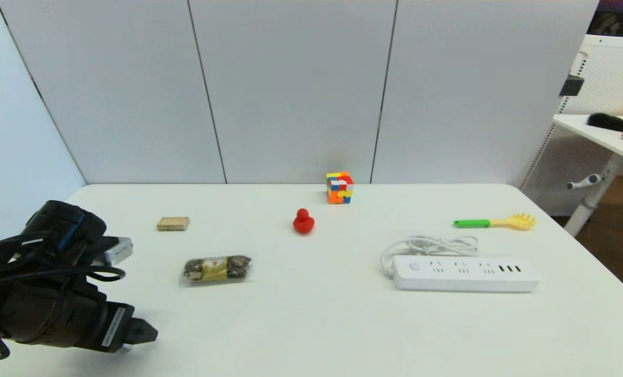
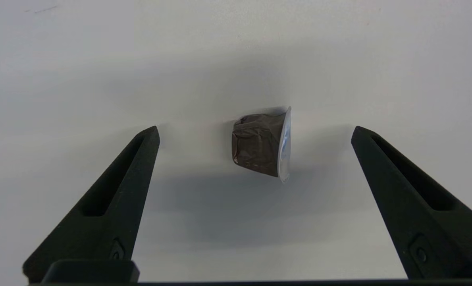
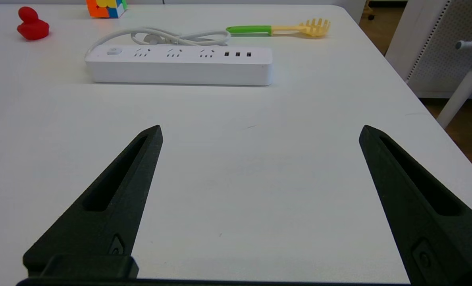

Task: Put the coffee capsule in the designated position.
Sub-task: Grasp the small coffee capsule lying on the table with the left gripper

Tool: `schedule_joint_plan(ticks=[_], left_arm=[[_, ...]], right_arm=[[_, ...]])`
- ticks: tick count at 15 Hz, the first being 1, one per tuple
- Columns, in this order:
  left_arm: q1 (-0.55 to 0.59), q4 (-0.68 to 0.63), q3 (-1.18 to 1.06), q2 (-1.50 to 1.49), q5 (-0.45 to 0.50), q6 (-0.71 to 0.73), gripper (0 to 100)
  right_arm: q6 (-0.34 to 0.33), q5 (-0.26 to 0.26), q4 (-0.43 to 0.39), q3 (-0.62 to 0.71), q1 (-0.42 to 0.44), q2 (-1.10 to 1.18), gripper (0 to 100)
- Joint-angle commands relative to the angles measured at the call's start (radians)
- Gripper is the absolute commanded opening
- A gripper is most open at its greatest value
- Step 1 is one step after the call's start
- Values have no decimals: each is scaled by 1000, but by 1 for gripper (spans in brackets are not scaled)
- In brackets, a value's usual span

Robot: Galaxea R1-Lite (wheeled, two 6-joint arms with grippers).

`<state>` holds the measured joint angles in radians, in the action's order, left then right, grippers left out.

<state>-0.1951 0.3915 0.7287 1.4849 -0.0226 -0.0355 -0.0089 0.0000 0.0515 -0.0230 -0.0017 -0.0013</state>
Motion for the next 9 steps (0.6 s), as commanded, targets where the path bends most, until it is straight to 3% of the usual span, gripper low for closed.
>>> schedule_joint_plan(ticks=[1,9], left_arm=[[0,1,-2,11,0,-1,100],[-4,-57,-37,17,1,-26,100]], right_arm=[[0,0,1,0,0,1,100],[0,0,1,0,0,1,100]])
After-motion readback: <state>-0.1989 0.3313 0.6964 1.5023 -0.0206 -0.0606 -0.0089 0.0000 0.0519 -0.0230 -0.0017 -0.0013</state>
